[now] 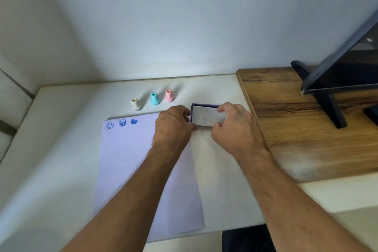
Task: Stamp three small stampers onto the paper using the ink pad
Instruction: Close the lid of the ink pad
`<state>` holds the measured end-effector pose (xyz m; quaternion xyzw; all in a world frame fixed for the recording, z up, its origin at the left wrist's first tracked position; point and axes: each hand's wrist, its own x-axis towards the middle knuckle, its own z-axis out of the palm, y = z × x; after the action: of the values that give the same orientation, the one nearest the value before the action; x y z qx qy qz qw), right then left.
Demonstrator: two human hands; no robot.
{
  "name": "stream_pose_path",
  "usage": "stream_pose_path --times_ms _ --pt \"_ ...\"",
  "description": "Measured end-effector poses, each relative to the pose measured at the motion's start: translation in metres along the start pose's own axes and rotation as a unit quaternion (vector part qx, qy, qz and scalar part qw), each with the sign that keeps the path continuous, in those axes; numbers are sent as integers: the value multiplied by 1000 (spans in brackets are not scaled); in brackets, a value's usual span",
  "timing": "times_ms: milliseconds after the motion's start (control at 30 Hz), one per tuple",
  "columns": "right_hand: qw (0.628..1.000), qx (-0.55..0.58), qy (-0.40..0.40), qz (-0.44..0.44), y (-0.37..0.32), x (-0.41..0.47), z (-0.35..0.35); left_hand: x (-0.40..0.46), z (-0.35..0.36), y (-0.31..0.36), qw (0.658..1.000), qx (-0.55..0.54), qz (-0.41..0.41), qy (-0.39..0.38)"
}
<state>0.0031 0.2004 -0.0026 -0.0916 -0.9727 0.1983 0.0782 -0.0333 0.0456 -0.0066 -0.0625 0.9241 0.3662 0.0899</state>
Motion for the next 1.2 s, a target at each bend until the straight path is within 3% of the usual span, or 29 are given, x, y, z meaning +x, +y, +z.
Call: stream_pose_path --times_ms 200,667,1200 --pt "996 40 -76 21 -1 10 14 6 -5 5 1000 28 11 -4" --pt "996 32 -56 -61 9 23 10 20 -1 9 998 -18 3 -60" --pt "996 80 5 -43 10 21 12 21 0 4 995 -87 -18 -53"
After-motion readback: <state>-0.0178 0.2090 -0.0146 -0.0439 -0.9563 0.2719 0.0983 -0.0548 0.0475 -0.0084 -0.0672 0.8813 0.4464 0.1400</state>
